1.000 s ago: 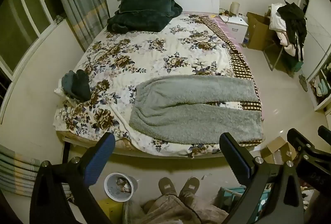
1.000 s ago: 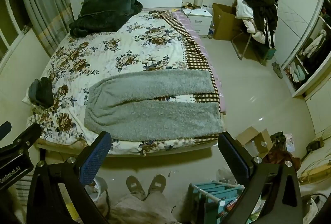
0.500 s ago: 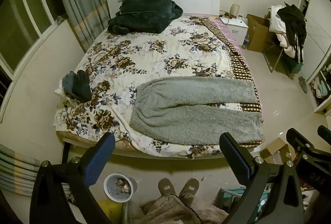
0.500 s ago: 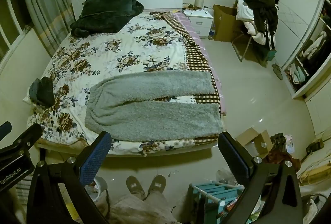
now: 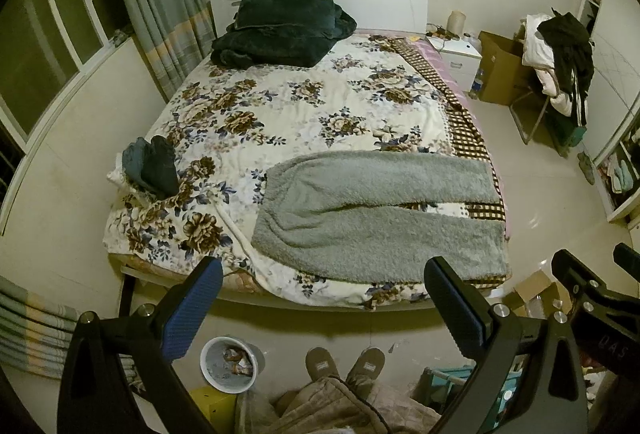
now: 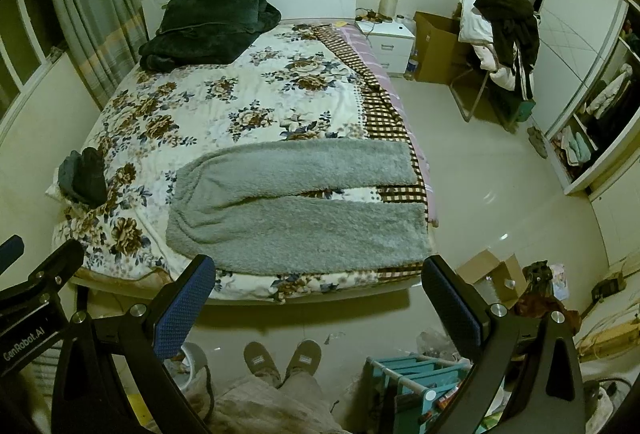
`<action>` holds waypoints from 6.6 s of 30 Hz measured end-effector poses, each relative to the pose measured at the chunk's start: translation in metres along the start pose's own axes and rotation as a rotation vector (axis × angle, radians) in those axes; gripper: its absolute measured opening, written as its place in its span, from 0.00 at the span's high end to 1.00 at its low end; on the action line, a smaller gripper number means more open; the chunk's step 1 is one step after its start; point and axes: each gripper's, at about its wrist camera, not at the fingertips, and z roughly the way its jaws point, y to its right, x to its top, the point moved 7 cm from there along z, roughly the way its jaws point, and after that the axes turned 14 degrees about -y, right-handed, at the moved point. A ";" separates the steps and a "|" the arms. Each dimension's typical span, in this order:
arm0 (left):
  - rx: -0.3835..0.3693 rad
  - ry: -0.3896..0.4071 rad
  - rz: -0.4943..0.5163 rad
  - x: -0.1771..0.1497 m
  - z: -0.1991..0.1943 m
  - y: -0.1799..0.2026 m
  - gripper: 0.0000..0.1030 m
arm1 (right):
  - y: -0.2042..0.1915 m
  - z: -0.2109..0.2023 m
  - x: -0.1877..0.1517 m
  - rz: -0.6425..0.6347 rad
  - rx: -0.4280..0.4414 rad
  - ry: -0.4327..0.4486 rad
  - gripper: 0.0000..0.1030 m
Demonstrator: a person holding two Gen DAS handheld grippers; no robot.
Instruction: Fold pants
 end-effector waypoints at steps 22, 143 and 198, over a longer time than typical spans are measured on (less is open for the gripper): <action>-0.005 0.012 -0.021 0.003 -0.002 -0.011 0.00 | -0.024 -0.010 -0.002 -0.018 -0.004 0.002 0.00; -0.031 -0.225 0.278 0.374 0.674 0.148 0.98 | 0.028 0.797 0.449 -0.013 -0.046 -0.301 0.93; -0.072 -0.311 0.014 0.177 0.615 0.192 0.31 | 0.166 0.748 0.249 0.378 0.012 -0.442 0.17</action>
